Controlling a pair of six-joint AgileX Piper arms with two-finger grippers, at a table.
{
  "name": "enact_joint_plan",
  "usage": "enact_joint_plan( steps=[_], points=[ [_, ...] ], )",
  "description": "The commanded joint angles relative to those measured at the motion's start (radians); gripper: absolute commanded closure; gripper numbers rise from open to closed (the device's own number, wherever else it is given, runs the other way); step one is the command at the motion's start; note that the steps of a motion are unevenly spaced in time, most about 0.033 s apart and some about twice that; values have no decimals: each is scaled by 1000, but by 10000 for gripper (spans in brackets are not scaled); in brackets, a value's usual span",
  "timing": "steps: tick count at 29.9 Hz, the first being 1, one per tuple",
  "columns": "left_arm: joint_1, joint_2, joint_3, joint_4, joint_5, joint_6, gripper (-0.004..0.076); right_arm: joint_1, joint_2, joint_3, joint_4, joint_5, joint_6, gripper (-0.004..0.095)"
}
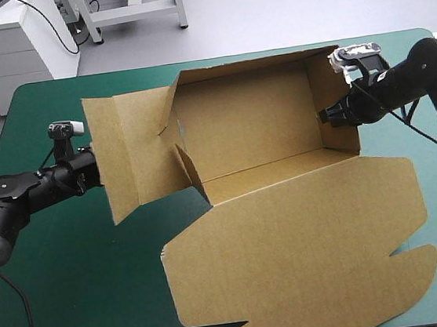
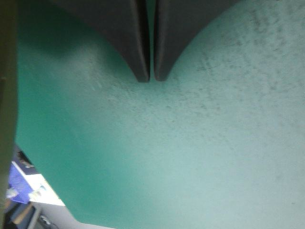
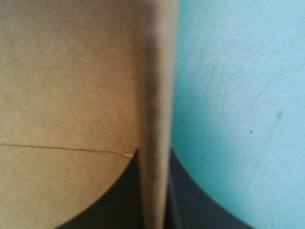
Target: Fold the box
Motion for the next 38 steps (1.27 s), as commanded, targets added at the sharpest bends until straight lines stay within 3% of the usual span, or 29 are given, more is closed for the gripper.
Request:
enact_joint_plan(
  steps=[1, 5, 11, 23, 26, 32, 34, 38],
  points=[
    [-2, -20, -69, -114, 118, 9, 710, -4, -41, -32, 42, -39, 13, 923],
    [-2, -18, -119, -176, 192, 9, 710, 15, -39, -32, 32, -73, 32, 920],
    [-2, -16, -152, -223, 301, 9, 710, 113, -32, -32, -83, -159, 126, 920],
    [-2, -16, -152, -191, 366, 20, 699, 159, -31, -32, -86, -245, 181, 920],
    [-2, -16, -152, -211, 378, 20, 610, 163, -31, -32, -95, -247, 194, 920],
    [-9, -16, -152, -253, 399, 32, 237, 201, -31, -32, -136, -277, 221, 920],
    [-22, -16, -152, -253, 394, 32, 185, 218, -31, -32, -175, -289, 241, 920],
    [-59, -16, -152, -229, 332, 32, 185, 241, -30, -32, -222, -308, 281, 920]
  ],
)
